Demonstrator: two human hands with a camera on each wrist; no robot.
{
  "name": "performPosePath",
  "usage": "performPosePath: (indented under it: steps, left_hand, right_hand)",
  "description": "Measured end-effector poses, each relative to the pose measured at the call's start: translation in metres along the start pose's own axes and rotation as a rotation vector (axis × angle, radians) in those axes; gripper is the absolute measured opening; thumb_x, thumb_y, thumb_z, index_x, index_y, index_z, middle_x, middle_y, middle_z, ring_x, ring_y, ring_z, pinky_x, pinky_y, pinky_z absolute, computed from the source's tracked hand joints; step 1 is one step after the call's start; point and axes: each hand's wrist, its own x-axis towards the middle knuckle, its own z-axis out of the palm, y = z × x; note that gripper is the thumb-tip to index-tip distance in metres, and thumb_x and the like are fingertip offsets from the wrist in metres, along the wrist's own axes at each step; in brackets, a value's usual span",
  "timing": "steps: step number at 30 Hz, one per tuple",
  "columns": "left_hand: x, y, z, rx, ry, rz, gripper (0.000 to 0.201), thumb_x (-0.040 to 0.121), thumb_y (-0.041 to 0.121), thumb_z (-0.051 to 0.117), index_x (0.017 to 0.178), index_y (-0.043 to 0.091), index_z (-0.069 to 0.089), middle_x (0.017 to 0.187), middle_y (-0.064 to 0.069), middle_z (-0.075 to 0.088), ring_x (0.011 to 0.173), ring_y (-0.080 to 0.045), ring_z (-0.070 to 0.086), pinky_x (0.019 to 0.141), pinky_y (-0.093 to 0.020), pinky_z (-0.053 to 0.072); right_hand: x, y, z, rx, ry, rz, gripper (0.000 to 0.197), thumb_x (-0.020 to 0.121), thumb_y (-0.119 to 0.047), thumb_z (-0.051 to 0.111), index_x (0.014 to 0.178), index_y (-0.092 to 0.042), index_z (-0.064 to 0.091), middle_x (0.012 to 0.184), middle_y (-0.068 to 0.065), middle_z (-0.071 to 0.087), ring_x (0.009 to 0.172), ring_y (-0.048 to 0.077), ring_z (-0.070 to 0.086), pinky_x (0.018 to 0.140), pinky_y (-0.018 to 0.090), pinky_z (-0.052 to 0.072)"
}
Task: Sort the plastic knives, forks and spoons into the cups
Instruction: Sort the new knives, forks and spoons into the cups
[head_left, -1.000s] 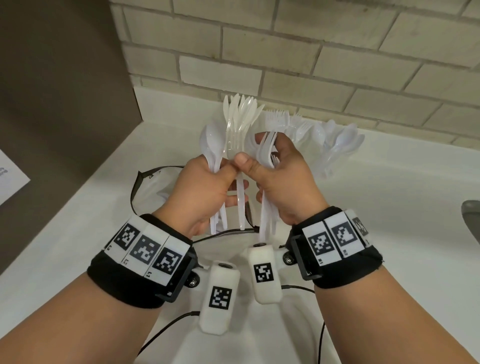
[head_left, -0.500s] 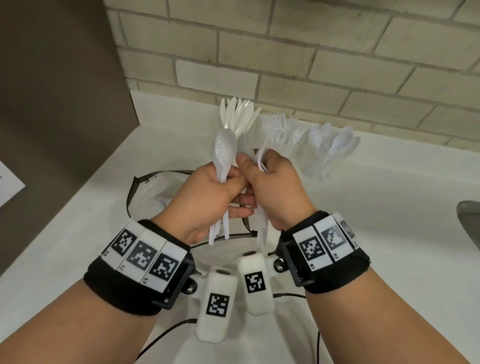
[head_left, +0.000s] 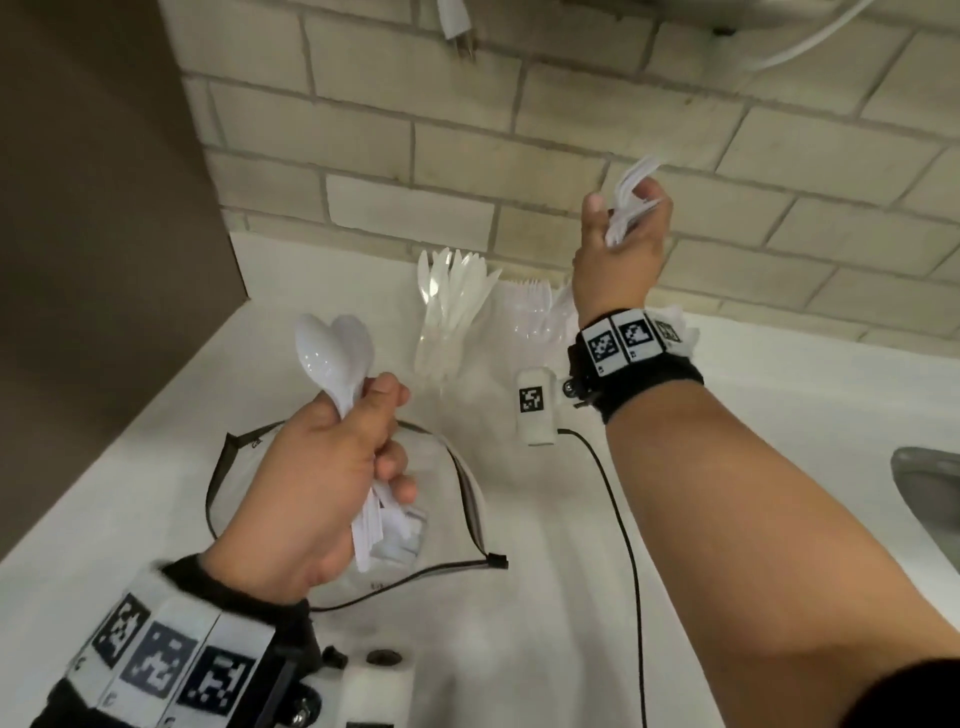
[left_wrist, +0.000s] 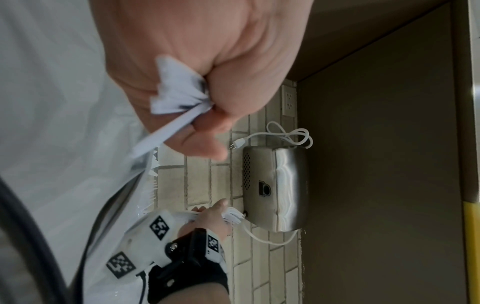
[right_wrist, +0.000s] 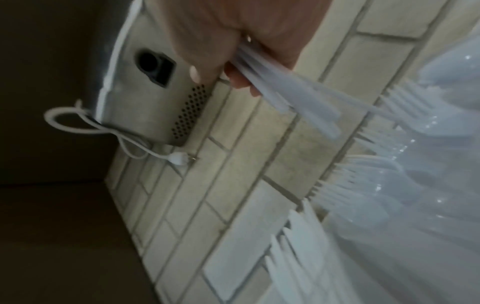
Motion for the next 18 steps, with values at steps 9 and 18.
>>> performPosePath:
  steps: [9, 18]
  left_hand:
    - [0.01, -0.003, -0.005, 0.004, 0.013, -0.002, 0.025, 0.091, 0.028, 0.057, 0.097, 0.004, 0.059, 0.054, 0.004, 0.035, 0.041, -0.009, 0.033, 0.035, -0.023, 0.035]
    - [0.009, -0.003, -0.001, 0.016, -0.007, 0.001, 0.022, 0.091, 0.029, 0.055, 0.093, 0.007, 0.059, 0.055, 0.004, 0.036, 0.041, -0.009, 0.032, 0.036, -0.023, 0.035]
  right_hand:
    - [0.004, 0.075, 0.019, -0.081, -0.079, 0.144, 0.053, 0.086, -0.017, 0.068, 0.132, -0.014, 0.042, 0.11, 0.005, 0.06, 0.096, 0.017, 0.059, 0.088, 0.023, 0.049]
    - [0.011, 0.074, 0.011, -0.22, -0.146, 0.059, 0.064, 0.076, -0.012, 0.071, 0.132, -0.029, 0.044, 0.087, -0.006, 0.051, 0.069, -0.001, 0.052, 0.059, 0.005, 0.042]
